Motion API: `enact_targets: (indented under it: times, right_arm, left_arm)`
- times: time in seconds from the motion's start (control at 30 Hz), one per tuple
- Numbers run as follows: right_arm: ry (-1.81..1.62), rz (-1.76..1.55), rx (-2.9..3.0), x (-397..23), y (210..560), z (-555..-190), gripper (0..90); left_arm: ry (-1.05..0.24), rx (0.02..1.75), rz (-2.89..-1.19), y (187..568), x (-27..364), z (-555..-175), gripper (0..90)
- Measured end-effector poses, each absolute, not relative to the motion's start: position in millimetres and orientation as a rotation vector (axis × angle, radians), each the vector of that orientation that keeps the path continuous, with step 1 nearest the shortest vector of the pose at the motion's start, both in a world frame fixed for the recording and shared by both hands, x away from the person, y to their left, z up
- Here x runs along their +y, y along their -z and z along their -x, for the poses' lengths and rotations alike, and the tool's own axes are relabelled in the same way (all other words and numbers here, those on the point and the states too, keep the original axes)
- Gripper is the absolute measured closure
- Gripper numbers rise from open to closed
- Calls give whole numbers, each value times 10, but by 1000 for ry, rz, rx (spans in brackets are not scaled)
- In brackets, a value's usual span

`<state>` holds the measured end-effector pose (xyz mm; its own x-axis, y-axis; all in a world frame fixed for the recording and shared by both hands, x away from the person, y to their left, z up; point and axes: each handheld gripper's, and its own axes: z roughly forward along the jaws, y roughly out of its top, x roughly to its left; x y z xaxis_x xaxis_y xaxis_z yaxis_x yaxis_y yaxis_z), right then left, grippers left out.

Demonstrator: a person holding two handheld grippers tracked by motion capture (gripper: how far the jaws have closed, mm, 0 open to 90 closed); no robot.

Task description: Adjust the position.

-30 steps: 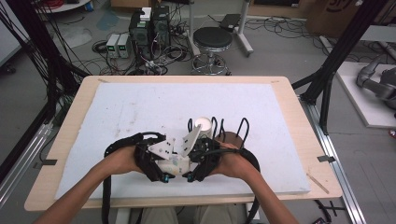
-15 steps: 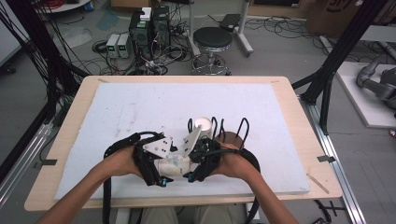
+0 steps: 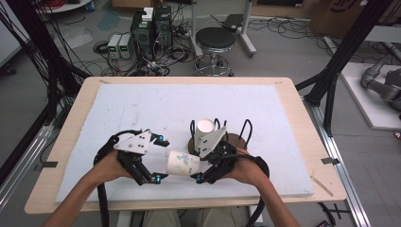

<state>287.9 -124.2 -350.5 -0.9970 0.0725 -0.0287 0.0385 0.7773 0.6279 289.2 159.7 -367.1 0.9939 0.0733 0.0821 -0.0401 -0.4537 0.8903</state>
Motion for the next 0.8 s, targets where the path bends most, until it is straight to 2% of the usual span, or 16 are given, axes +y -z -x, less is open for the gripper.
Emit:
enact_targets:
  times: [0.07,0.6,0.8]
  right_arm:
    - [-1139,-131,2856,-1342,3554,-2867,371]
    - [-1589,-192,2639,-1559,3861,-2764,370]
    - [-1742,-227,2562,-1595,4005,-2766,371]
  left_arm:
    - [-126,64,-1953,3724,1696,-2868,49]
    - [-106,177,-1721,4090,1830,-2773,49]
    - [-87,168,-1710,4142,1775,-2762,49]
